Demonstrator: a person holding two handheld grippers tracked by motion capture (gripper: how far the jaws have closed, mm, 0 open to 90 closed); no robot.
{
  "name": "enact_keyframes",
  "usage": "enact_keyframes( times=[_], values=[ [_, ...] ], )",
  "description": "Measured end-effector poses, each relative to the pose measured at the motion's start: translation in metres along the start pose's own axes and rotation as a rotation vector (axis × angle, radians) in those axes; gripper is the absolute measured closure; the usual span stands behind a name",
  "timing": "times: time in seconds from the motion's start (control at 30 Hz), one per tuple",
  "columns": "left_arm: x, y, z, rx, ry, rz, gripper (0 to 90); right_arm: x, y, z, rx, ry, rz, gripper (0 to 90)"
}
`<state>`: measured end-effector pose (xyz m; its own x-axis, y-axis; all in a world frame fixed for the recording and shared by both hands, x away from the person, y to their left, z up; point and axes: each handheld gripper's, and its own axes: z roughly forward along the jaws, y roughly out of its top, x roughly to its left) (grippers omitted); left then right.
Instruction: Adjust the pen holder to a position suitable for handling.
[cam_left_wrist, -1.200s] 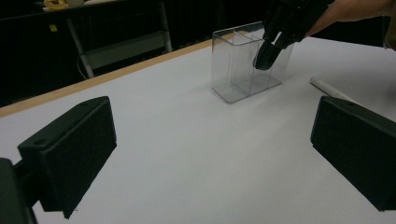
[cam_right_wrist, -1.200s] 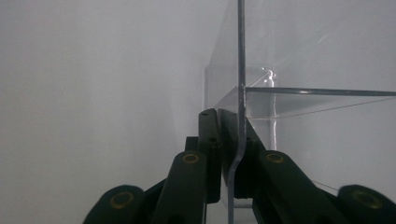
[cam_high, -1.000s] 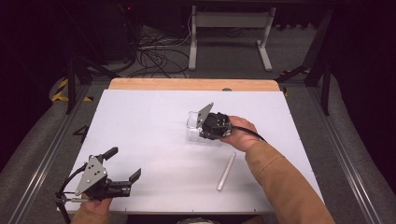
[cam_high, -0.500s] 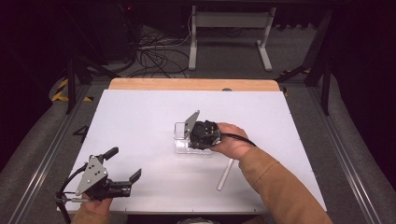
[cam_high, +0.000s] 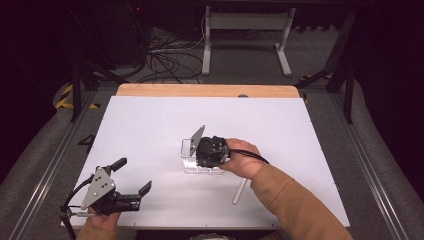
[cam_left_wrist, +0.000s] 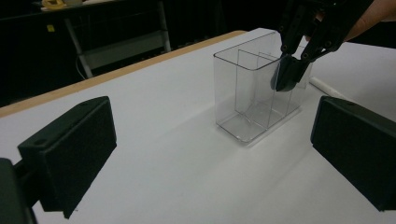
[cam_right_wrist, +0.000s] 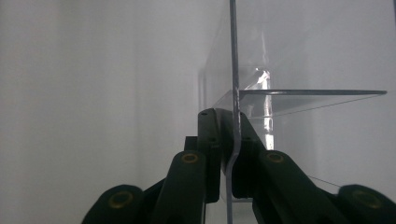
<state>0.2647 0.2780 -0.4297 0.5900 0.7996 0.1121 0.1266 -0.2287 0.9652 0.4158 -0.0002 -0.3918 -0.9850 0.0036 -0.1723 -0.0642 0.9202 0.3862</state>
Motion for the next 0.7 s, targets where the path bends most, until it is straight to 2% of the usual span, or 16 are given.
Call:
enact_keyframes(
  times=[0.13,0.6,0.7],
  values=[
    [-0.0002,0.0001,0.0002,0.001,0.000,0.000,1.0,0.0008,-0.0023,0.0012,-0.001,0.009,0.007,85.5],
    [-0.0002,-0.0001,0.0008,0.002,-0.003,0.002,1.0,0.0020,-0.0059,0.0027,-0.008,0.010,-0.021,83.9],
    [-0.0002,-0.0002,0.0009,0.003,-0.002,-0.003,1.0,0.0022,-0.0062,0.0023,-0.010,0.007,-0.019,75.9]
  ],
)
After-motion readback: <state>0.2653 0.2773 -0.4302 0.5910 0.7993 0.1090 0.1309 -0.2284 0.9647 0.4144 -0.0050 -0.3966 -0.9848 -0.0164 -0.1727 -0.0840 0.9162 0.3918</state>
